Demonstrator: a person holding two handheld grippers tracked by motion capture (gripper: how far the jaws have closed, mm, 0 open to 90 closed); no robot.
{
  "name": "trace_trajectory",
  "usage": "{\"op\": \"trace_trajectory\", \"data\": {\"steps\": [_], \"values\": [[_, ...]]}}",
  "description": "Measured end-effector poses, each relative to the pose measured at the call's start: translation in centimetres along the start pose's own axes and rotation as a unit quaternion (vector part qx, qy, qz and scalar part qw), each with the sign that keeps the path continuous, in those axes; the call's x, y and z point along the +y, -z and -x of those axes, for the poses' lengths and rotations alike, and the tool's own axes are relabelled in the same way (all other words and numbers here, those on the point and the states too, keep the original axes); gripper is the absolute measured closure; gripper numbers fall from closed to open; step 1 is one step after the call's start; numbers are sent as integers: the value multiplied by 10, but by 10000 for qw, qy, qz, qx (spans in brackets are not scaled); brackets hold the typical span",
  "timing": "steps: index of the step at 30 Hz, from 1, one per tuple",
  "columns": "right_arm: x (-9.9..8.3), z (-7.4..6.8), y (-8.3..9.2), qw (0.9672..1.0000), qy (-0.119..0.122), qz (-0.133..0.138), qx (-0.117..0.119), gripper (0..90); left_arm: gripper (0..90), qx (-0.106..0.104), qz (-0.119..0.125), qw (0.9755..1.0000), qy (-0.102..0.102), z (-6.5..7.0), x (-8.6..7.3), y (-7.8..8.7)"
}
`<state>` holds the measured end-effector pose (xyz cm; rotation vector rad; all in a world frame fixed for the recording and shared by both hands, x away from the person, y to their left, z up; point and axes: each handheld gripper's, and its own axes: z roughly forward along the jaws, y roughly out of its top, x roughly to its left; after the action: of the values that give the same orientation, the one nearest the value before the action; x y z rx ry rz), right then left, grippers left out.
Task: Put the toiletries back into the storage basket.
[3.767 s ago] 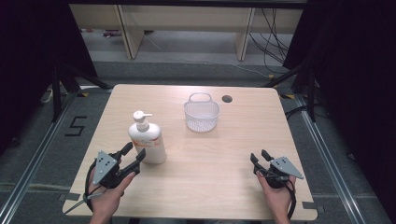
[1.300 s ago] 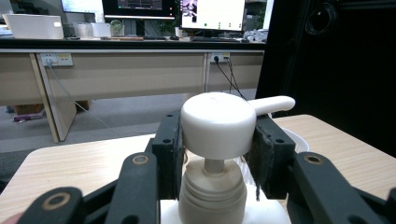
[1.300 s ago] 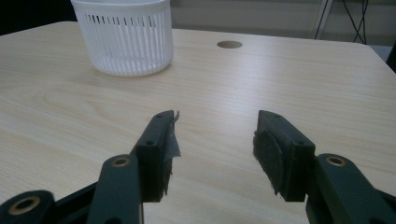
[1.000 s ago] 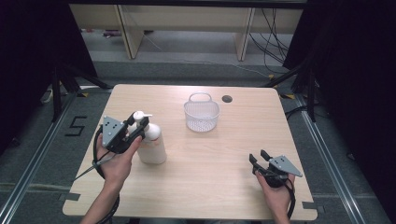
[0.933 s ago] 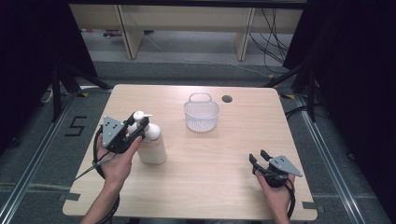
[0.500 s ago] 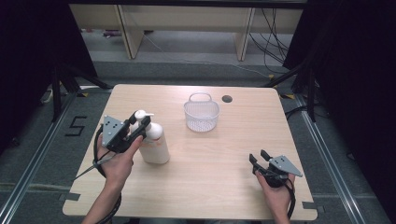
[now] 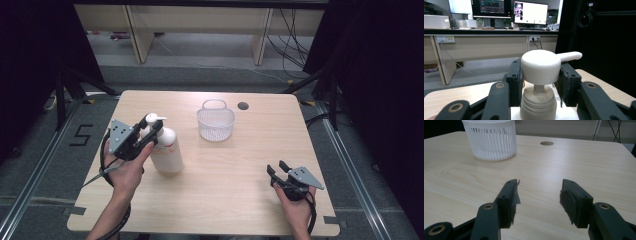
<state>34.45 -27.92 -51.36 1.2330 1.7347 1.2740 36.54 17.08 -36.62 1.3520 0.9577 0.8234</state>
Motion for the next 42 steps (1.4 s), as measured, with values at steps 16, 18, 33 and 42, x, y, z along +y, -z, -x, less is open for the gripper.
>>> {"op": "trace_trajectory", "data": {"steps": [16,18,33,42], "values": [[0,-1,0,9998,-141,-66,97,479,596,-110,96,9999,11,8,7,-9],[0,-2,0,9999,-122,-71,37,479,596,-120,102,9999,5,9,7,-9],[0,-1,0,9998,-144,-65,113,479,595,-175,191,9996,-71,13,13,-18],[0,-1,0,9998,-115,-87,129,480,596,-201,225,9995,-62,15,16,-21]]}}
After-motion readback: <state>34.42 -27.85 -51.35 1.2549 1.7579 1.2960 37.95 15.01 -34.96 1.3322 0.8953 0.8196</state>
